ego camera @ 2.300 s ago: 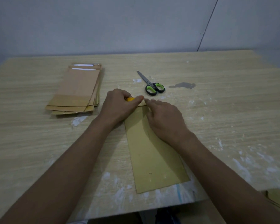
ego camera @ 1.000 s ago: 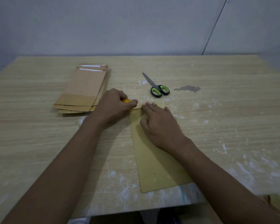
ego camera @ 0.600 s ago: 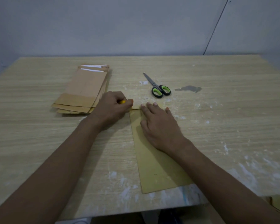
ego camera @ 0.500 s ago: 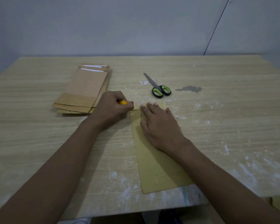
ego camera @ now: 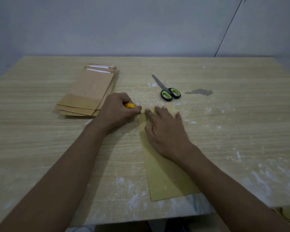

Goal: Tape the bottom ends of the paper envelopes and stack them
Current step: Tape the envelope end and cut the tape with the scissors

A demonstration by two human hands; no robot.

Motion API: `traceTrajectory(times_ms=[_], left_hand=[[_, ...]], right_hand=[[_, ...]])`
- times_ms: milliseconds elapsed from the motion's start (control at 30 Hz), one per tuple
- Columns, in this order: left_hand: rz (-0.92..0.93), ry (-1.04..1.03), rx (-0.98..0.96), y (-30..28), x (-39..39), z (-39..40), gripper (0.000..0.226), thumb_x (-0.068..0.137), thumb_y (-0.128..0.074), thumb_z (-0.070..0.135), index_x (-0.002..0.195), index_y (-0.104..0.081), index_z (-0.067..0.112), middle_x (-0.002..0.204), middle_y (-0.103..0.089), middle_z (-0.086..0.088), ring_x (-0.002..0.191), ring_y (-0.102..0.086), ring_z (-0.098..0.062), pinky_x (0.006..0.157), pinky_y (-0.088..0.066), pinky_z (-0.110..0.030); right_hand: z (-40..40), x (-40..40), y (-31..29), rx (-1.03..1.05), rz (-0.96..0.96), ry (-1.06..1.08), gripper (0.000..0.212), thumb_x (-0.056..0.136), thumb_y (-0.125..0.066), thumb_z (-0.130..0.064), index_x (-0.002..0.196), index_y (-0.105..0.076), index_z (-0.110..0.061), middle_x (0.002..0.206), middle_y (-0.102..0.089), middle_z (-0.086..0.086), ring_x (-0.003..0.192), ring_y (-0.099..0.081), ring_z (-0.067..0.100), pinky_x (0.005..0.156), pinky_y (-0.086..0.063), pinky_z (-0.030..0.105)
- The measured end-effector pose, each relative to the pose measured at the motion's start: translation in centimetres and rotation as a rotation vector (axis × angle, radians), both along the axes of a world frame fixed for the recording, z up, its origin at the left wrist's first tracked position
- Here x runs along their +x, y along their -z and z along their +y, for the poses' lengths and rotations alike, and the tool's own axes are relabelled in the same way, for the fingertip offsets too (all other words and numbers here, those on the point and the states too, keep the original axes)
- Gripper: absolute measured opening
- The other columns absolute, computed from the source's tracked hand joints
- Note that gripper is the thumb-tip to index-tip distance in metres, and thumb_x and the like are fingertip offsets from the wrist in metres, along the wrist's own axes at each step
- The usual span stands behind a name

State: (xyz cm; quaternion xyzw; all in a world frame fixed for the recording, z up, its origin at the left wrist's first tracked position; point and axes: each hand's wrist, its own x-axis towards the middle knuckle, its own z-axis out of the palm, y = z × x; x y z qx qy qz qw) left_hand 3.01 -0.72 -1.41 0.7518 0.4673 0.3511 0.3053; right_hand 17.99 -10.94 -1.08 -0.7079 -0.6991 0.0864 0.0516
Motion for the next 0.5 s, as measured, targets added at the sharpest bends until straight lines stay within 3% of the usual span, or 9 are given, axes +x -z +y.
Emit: traceTrajectory(times_ms=[133, 300, 500], left_hand=[[0.009, -0.012, -0.001, 0.35, -0.37, 0.43, 0.043, 0.08, -0.062, 0.048, 0.061, -0.059, 0.01, 0.056, -0.051, 0.0, 0.056, -0.046, -0.013, 0.06, -0.043, -0.035], [0.013, -0.003, 0.0, 0.35, -0.25, 0.41, 0.039, 0.073, -0.061, 0.048, 0.054, -0.051, 0.016, 0.05, -0.044, 0.006, 0.051, -0.041, -0.009, 0.057, -0.038, -0.032], [0.023, -0.037, 0.04, 0.52, -0.61, 0.73, 0.039, 0.079, -0.076, 0.023, 0.057, -0.049, 0.005, 0.053, -0.041, -0.001, 0.048, -0.036, -0.006, 0.053, -0.033, -0.028]], right_hand=[[0.07, -0.05, -0.06, -0.005, -0.036, -0.004, 0.058, 0.102, -0.025, -0.039, 0.157, -0.013, -0.026, 0.164, -0.013, 0.007, 0.152, -0.008, 0.025, 0.118, -0.01, 0.057], [0.17, -0.08, -0.11, -0.008, -0.027, 0.0, 0.057, 0.102, -0.026, -0.038, 0.157, -0.015, -0.026, 0.163, -0.015, 0.008, 0.151, -0.009, 0.026, 0.117, -0.012, 0.059], [0.19, -0.28, -0.01, -0.043, -0.032, 0.001, 0.06, 0.102, -0.024, -0.038, 0.158, -0.008, -0.024, 0.164, -0.008, 0.007, 0.152, -0.003, 0.027, 0.117, -0.007, 0.061]])
